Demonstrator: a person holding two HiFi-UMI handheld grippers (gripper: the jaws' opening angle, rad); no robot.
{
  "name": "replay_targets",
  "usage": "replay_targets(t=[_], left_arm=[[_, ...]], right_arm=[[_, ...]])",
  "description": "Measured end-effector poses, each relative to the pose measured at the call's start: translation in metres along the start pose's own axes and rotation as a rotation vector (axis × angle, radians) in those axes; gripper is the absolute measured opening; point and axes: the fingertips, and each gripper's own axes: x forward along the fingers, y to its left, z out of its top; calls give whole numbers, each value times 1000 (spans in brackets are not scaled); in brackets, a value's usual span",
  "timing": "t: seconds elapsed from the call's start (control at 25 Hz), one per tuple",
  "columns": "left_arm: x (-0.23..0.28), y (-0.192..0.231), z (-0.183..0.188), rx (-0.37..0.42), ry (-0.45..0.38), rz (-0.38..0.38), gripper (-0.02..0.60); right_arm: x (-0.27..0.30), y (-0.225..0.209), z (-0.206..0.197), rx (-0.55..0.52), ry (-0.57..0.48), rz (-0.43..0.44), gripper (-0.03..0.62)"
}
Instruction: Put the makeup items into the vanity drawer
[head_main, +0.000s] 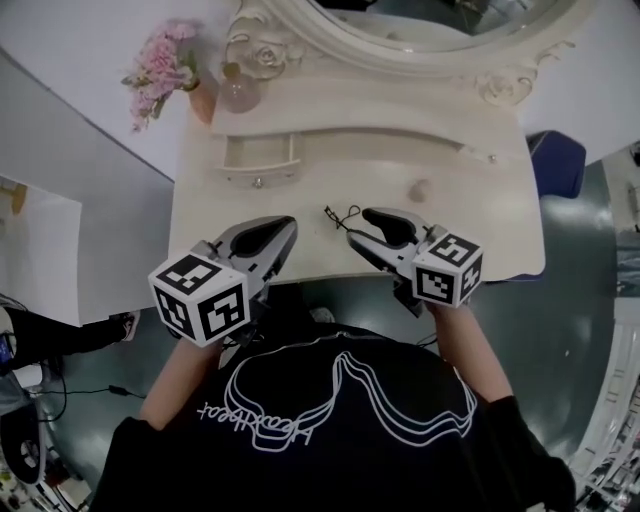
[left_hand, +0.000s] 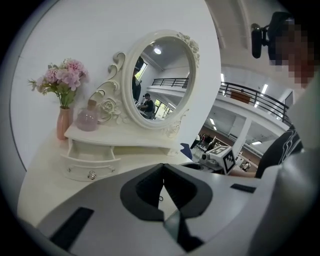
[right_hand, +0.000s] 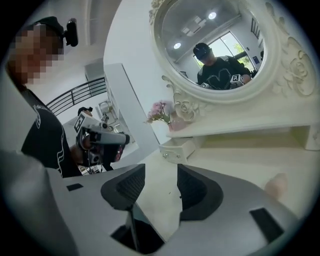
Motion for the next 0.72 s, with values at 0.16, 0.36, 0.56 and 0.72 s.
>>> replay_targets(t=[0.16,0.36,0.56,0.72], left_arm=[[8,19,4,-9,23,0,3],[17,36,3,-27,52,2,3],[23,43,1,-32,74,0,3],[22,50,-6,-45,92,9,3]], right_arm=[[18,-17,-25,-70,100,-38,222],[34,-35,-56,-119,221,-73,218],[44,-47,-75,-144,290,-97,202],[49,-52,-83,-180,334,-120,196]])
